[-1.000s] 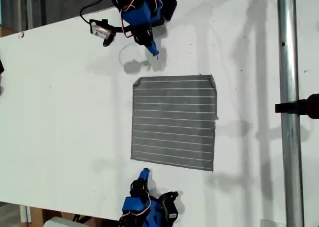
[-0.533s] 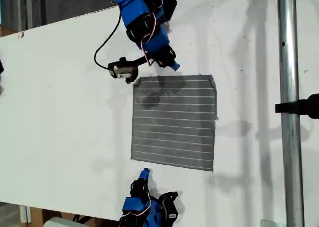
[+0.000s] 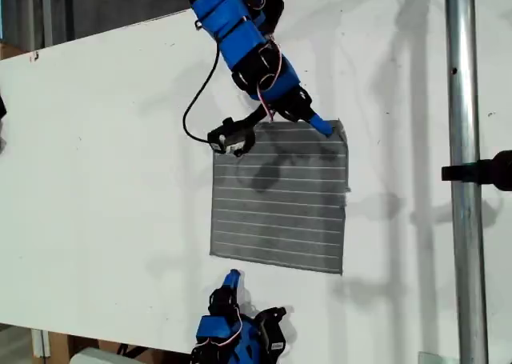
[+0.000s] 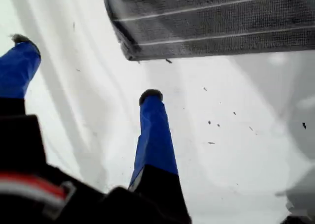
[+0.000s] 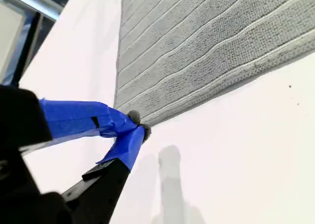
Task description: Grasp corners of a towel and fold twice.
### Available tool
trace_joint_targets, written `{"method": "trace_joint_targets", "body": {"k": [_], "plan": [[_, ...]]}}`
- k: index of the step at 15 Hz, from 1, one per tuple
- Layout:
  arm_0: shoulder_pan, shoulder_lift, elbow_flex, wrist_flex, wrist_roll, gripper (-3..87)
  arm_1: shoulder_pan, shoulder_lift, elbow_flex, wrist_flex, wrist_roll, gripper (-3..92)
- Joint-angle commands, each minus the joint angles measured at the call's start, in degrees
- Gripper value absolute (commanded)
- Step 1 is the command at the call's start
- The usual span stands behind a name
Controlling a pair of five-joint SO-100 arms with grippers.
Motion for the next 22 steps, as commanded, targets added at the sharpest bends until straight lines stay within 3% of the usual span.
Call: {"method": "trace_joint_targets", "body": {"k": [1,10,12,13,17,18,19,20,22], "plan": [[-0.4,0.3,-0.1,-0.8,-0.7,-2.9,-1.1,-5.8,-4.5,-0.4,1.1,41.7],[-0.3,0.3,-0.1,-0.6,-1.1,-2.9,1.0,-24.3,-11.2,-11.0,0.4,34.3],[-0.3,0.3,-0.1,-0.6,-1.1,-2.9,1.9,-24.4,-11.2,-10.6,0.4,4.4],[-0.3,0.3,-0.1,-0.6,-1.1,-2.9,2.8,-23.2,-10.5,-10.9,-0.8,0.7],[-0.3,0.3,-0.1,-0.6,-1.1,-2.9,4.7,-12.8,-10.2,-8.1,-5.4,1.4],[-0.3,0.3,-0.1,-0.7,-1.0,-2.9,4.7,-11.0,-9.5,-7.9,-5.4,20.1],[-0.3,0.3,-0.1,-0.8,-1.0,-2.9,4.3,-10.5,-9.7,-7.7,-5.4,30.5],[-0.3,0.3,-0.1,-0.8,-0.9,-2.9,4.1,-9.2,-9.9,-7.2,-5.4,31.6],[-0.3,0.3,-0.1,-0.8,-0.9,-2.9,4.2,-5.1,-9.9,-6.2,-5.4,21.1]]}}
